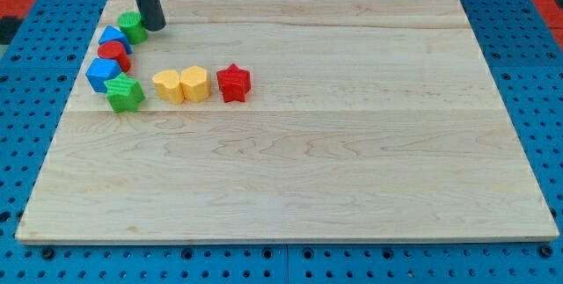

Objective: Move the red star to the right of the green circle

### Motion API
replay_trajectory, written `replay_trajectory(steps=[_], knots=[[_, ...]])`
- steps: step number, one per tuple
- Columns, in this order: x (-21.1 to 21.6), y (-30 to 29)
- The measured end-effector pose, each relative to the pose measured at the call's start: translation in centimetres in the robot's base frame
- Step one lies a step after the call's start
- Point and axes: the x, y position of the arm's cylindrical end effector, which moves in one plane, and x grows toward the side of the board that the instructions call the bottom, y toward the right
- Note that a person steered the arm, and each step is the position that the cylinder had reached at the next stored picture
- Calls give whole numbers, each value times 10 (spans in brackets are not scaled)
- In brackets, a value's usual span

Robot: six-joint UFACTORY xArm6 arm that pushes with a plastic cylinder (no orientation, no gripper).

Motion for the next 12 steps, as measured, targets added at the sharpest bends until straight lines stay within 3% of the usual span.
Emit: replay_trajectory(steps=[4, 5, 6, 7, 8, 9, 10, 12], knots=[[14, 20], [51, 86], [51, 187], [83, 232], [163, 225], [169, 152], [155, 116], [139, 145]])
